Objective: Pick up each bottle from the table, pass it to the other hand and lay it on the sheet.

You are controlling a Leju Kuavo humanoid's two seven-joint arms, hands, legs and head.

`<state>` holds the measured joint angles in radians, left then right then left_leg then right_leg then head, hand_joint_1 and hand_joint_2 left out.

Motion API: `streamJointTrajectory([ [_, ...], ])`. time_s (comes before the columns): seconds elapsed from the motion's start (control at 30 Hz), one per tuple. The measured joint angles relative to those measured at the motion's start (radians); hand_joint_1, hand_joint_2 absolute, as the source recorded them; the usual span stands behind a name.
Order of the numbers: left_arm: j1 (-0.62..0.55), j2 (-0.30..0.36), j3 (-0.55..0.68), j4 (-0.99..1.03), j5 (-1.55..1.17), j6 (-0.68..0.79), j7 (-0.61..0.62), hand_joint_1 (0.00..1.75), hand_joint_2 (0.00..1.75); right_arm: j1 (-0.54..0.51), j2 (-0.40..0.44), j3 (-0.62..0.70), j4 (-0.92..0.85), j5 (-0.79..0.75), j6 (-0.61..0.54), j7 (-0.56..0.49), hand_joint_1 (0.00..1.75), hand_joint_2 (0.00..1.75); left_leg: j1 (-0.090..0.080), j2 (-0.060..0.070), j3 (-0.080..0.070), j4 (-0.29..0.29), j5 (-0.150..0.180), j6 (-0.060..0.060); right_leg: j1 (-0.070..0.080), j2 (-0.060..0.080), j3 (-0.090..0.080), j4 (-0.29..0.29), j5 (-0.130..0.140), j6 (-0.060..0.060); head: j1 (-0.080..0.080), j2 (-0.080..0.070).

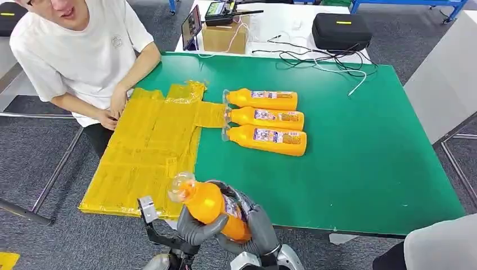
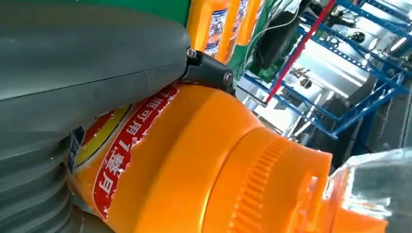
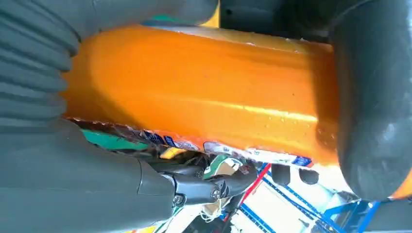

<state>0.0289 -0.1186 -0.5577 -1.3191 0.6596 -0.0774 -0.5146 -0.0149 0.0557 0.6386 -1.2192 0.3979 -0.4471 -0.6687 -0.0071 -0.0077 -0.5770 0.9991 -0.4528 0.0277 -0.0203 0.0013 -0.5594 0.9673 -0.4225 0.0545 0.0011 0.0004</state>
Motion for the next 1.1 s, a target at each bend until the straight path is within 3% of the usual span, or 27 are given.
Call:
streamJointTrajectory([
  [0.17,0.005,-0.004,0.008,-0.003,0.013,0.022,0.009,1.75,1.75,0.009,0.014,0.001,-0.017,-0.007,-0.019,-0.015,0.0,0.0,0.0,0.0,0.0,0.0,0.0,0.0,0.0,0.0,0.0,0.0,0.0,0.0,-0.002,0.0],
  [0.37,0.001,-0.018,0.015,-0.023,-0.077,0.169,-0.03,1.75,1.75,0.008,0.021,0.007,-0.026,-0.022,-0.07,-0.014,0.0,0.0,0.0,0.0,-0.001,0.0,0.0,0.0,0.0,0.0,0.0,0.0,0.0,0.0,-0.001,0.0],
  [0.57,-0.016,-0.028,0.038,-0.003,-0.361,0.548,-0.122,1.75,1.75,0.002,0.025,0.034,-0.057,-0.036,-0.148,-0.028,0.0,0.0,0.0,0.003,0.0,0.0,0.0,0.0,0.0,0.001,-0.001,0.0,0.0,0.0,-0.003,0.0],
  [0.77,-0.027,-0.044,0.103,0.019,-0.676,0.752,-0.18,1.75,1.75,-0.002,0.024,0.052,-0.088,-0.076,-0.199,-0.029,0.0,0.0,0.0,0.003,0.0,0.0,0.0,0.0,0.0,0.0,-0.001,0.0,0.0,0.0,-0.002,0.0],
  [0.97,-0.031,-0.076,0.193,0.027,-0.792,0.777,-0.183,1.75,1.75,-0.005,0.024,0.061,-0.102,-0.083,-0.213,-0.029,0.0,0.0,0.0,0.002,0.0,0.0,0.0,0.0,0.0,0.0,-0.001,0.0,0.0,0.0,-0.001,0.0],
  [1.1,-0.043,-0.132,0.345,0.035,-1.232,0.777,-0.184,1.75,1.75,-0.006,0.024,0.077,-0.109,-0.113,-0.238,-0.029,0.0,0.0,0.0,0.002,0.0,0.0,0.0,0.0,0.0,0.0,-0.001,0.0,0.0,0.0,-0.001,0.0],
])
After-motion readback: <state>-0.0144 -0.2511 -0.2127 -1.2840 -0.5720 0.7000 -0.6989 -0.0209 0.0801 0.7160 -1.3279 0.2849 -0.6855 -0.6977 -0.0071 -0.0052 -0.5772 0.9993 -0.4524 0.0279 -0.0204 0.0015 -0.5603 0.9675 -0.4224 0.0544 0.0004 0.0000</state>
